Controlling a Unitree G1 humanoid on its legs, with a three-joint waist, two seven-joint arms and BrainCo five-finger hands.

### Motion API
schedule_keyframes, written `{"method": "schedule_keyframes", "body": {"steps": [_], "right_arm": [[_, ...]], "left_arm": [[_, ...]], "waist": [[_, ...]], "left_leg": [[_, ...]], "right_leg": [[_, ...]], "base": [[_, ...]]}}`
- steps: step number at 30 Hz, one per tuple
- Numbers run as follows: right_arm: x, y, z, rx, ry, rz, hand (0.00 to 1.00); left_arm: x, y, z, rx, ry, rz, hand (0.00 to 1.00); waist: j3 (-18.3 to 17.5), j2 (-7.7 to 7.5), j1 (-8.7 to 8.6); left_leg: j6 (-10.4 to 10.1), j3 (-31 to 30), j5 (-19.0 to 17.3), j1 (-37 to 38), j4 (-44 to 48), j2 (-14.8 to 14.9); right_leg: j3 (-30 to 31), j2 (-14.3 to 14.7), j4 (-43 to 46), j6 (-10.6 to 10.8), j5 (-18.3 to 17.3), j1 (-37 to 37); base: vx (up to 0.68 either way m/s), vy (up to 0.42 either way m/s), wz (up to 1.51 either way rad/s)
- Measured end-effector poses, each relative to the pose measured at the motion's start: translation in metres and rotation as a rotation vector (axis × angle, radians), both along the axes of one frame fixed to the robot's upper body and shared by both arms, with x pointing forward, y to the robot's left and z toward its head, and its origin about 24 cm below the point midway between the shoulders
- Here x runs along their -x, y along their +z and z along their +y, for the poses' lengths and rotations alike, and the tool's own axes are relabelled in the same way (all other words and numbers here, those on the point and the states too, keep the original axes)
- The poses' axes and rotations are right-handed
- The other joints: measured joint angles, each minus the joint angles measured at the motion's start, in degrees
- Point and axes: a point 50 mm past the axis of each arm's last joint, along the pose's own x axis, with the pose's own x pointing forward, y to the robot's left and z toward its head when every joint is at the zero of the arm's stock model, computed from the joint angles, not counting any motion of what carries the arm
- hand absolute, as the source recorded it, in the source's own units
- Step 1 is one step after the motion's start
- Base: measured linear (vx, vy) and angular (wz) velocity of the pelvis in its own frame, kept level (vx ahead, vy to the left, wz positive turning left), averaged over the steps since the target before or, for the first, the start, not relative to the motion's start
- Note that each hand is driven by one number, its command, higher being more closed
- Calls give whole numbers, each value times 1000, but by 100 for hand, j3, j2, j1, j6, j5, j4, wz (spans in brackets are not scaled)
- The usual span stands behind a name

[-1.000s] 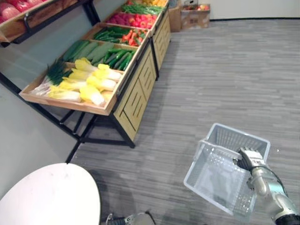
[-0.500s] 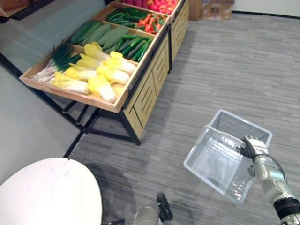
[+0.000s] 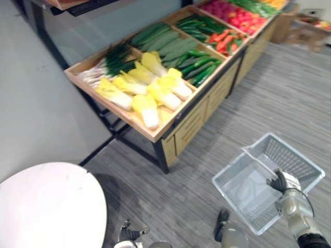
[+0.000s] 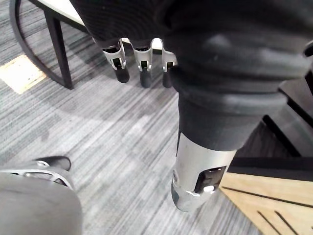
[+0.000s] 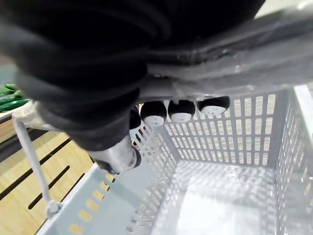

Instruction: Pick vegetable in the basket

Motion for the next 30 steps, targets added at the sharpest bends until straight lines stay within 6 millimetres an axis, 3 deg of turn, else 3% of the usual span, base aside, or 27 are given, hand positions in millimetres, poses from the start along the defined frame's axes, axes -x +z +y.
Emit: {"method": "schedule_keyframes", "body": {"steps": [1, 2, 3, 5, 6, 8, 9, 10, 12, 13, 14, 15, 17, 18, 20, 22, 24, 26, 27, 28, 29, 30], "right_arm": [[5, -3, -2, -2, -17, 15, 100], [11, -3, -9, 5, -52, 19, 100], [11, -3, -10, 4, -61, 15, 100], [17, -4, -13, -3, -79, 19, 100], [28, -7, -19, -15, -115, 32, 100], [37, -10, -24, -17, -144, 48, 100], [44, -11, -28, -9, -169, 49, 100], [49, -11, -33, -3, -197, 41, 100], [59, -14, -34, -6, -220, 52, 100], [63, -17, -34, -12, -230, 58, 100], [63, -17, -33, -26, -247, 48, 100], [62, -17, -33, -28, -249, 45, 100], [61, -17, -32, -33, -251, 41, 100], [56, -30, -14, -94, -240, 53, 100], [51, -27, -14, -94, -232, 35, 100], [46, -26, -10, -93, -212, 34, 100], [41, -28, -2, -106, -171, 34, 100], [37, -28, 2, -115, -156, 27, 100], [38, -30, 2, -117, -161, 33, 100], [40, -32, 1, -115, -168, 47, 100], [31, -25, -1, -94, -169, 3, 100], [27, -22, -2, -90, -168, -7, 100]], "left_arm": [[8, -3, 1, -1, 21, 32, 0], [21, -10, -11, 35, 35, 76, 0], [23, -11, -14, 49, 53, 77, 0], [20, -10, -12, 48, 73, 68, 0], [14, -9, -12, 49, 79, 53, 0], [12, -8, -12, 63, 101, 39, 0], [9, -8, -12, 62, 101, 32, 0], [7, -7, -13, 66, 99, 23, 0], [5, -6, -14, 67, 96, 12, 0], [4, -5, -14, 67, 97, 7, 0], [0, -4, -14, 66, 92, -6, 0], [-1, -4, -14, 66, 91, -8, 0], [-2, -4, -14, 67, 90, -5, 0], [-7, 0, -3, 34, 93, -25, 0], [-8, 1, -2, 32, 92, -28, 0], [-8, 1, -3, 33, 93, -27, 0], [-4, 0, 0, 25, 98, -19, 0], [2, -1, -1, 28, 106, -5, 0], [4, -1, 2, 19, 99, 1, 0], [5, -1, 5, 5, 84, 6, 0], [5, 0, 7, -8, 68, 10, 0], [5, 0, 9, -15, 62, 11, 0]], "waist": [[10, 29, -24], [-141, 361, -39], [-163, 409, -39], [-155, 398, -110], [-152, 393, -151], [-136, 367, -138], [-130, 358, -134], [-130, 358, -149], [-118, 313, -201], [-113, 261, -201], [-85, 187, -204], [-81, 180, -204], [-71, 163, -206], [-16, 51, -212], [30, -16, -204], [72, 57, -185], [51, 108, -179], [77, 70, -167], [69, -4, -169], [64, -113, -188], [56, -168, -185], [65, -216, -190]], "left_leg": [[-208, -221, -95, 133, -1, 241], [-286, -387, 81, 114, -10, 591], [-301, -377, 407, 53, 6, 711], [-292, -387, 1072, -304, 348, 849], [-200, -251, 1531, -628, 724, 974], [-49, 203, 2025, -845, 1120, 1164], [3, 667, 2002, -1003, 1604, 1227], [214, 1205, 2046, -1097, 1888, 1232], [470, 1851, 1974, -1096, 1918, 1275], [458, 1931, 1921, -1121, 1889, 1282], [270, 1984, 1718, -1226, 1646, 1141], [212, 1999, 1675, -1246, 1552, 1096], [21, 1962, 1565, -1309, 489, 678], [395, 1601, 2036, -1324, -839, 142], [483, 1647, 1979, -1342, -699, -72], [620, 1673, 1881, -1344, -477, -82], [548, 1718, 1706, -1394, -223, 44], [479, 1888, 1308, -1273, -2, 118], [541, 2021, 1193, -1120, -42, 64], [546, 2106, 1067, -948, -163, -11], [504, 2224, 1004, -871, -175, -10], [530, 2262, 992, -790, -183, -1]], "right_leg": [[-162, 35, 521, -60, 466, -10], [-451, 234, 995, -266, 149, -65], [-586, 252, 1263, -417, -92, -105], [-1001, 136, 1589, -588, -400, 6], [-1320, 90, 1599, -680, -548, 236], [-1634, 108, 1387, -781, -628, 624], [-1872, 119, 1136, -812, -648, 929], [-2090, 155, 895, -811, -654, 1240], [-2421, 253, 585, -798, -662, 1609], [-2496, 285, 466, -783, -676, 1687], [-2597, 294, 282, -774, -656, 1720], [-2620, 294, 247, -773, -636, 1721], [-2733, 277, 85, -688, -527, 1736], [-2550, 364, -407, -138, -219, 1978], [-2463, 266, -656, 7, -90, 2117], [-2459, 238, -777, 23, -60, 2278], [-2440, 262, -783, 19, -44, 2332], [-2337, 173, -378, 212, -431, 2273], [-2242, -37, 112, 270, -637, 2158], [-2015, -362, 1146, 304, -780, 1797], [-1686, -628, 2197, 82, -602, 1201], [-1524, -706, 2590, -16, -423, 986]], "base": [[544, -571, 106], [464, -461, 92], [438, -449, 71], [301, -415, 99], [307, -464, 125], [254, -409, 86], [221, -402, 77], [139, -289, 68], [111, -210, 71], [118, -180, 76], [75, -103, 48], [53, -16, 43], [201, 239, 23], [386, 437, 11], [271, 263, 14], [111, 41, 7], [87, -13, -10], [107, 45, -28], [113, 82, -28], [85, 122, -47], [81, 159, -47], [89, 157, -39]]}}
